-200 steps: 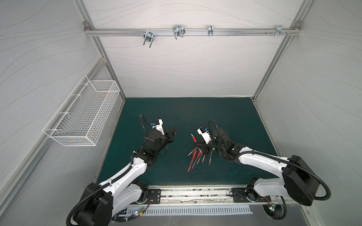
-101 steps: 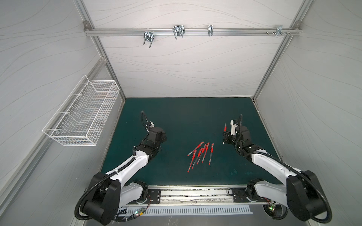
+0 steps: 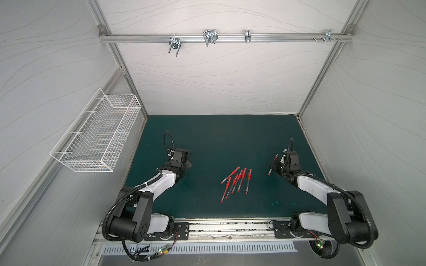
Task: Remove pen caps from pens
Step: Place the pen cap at the middle-left of the table.
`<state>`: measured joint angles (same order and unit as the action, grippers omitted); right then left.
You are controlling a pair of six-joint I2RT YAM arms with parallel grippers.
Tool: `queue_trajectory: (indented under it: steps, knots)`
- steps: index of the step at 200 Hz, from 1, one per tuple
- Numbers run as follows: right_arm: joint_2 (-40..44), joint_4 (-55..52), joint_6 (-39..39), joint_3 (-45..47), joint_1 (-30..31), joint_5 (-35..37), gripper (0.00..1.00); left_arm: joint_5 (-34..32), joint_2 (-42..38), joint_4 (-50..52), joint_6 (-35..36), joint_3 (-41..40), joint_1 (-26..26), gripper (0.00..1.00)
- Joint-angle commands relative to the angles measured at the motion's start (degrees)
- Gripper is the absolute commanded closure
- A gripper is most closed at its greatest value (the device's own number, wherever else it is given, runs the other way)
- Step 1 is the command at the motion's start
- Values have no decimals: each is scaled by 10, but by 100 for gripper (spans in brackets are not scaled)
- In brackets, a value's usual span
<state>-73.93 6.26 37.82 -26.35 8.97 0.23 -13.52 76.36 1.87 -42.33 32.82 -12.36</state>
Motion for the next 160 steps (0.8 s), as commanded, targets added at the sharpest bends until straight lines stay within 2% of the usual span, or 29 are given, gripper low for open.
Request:
queue_trajectory:
  steps: [1,27,61,74,89,100,131,160]
  knots:
    - [-23,0,17,-9,-5,-8,100,-8,-7,5,-14,19,5,100]
    - [-43,15,21,-6,-6,-15,88,-11,-2,16,-13,27,6,100]
    - [-44,14,20,-5,-12,-23,84,-8,7,22,-8,34,7,100]
    - [-37,11,20,-4,-12,-19,78,-9,9,27,-8,37,6,100]
    - [-27,7,19,-1,-12,-12,66,-11,15,35,-7,42,8,82]
    - [-20,5,19,1,-12,-6,63,-11,21,40,-7,47,9,73]
    - [10,-7,14,4,-11,1,49,-12,36,53,-6,58,11,53]
    - [56,-30,-10,5,10,39,38,-15,27,64,-7,61,12,36]
